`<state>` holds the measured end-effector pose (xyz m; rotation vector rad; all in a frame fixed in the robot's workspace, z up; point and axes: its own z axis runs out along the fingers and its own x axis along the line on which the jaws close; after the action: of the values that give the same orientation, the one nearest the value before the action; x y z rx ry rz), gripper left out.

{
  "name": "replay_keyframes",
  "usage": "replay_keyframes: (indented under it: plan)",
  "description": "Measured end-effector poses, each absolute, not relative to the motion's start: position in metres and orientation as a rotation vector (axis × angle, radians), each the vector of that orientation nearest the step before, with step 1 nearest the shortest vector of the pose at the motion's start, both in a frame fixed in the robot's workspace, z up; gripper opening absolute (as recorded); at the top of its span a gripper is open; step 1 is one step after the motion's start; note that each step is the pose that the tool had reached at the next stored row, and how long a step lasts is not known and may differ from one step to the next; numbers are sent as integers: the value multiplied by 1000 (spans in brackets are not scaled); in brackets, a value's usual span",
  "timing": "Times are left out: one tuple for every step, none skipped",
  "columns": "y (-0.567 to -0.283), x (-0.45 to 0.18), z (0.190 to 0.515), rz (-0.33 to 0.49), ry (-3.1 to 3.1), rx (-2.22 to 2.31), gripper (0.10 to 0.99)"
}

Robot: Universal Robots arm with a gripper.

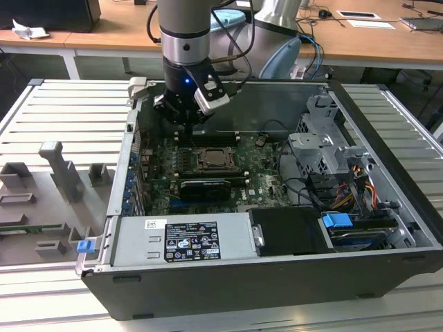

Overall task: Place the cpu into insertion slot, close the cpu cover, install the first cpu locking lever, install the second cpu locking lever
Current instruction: 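Install the first cpu locking lever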

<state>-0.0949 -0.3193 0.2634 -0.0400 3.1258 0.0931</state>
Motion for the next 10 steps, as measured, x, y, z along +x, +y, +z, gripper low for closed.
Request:
replay_keyframes:
  plan:
    - [-319,-96,263,93,3126,-40,106]
    - [-319,-97,263,93,3126,-40,106]
    - [-319,-98,262,93,3126,-40,106]
    - [-319,-100,262,93,3126,-40,106]
    - [-319,-103,262,93,3126,-40,106]
    - [-318,-106,261,93,3126,-40,106]
    - [-318,-107,261,93,3126,-40,106]
    - [-318,-109,260,93,3126,-40,106]
    - [-317,-111,260,93,3126,-40,106]
    - [-316,-112,259,93,3126,-40,106]
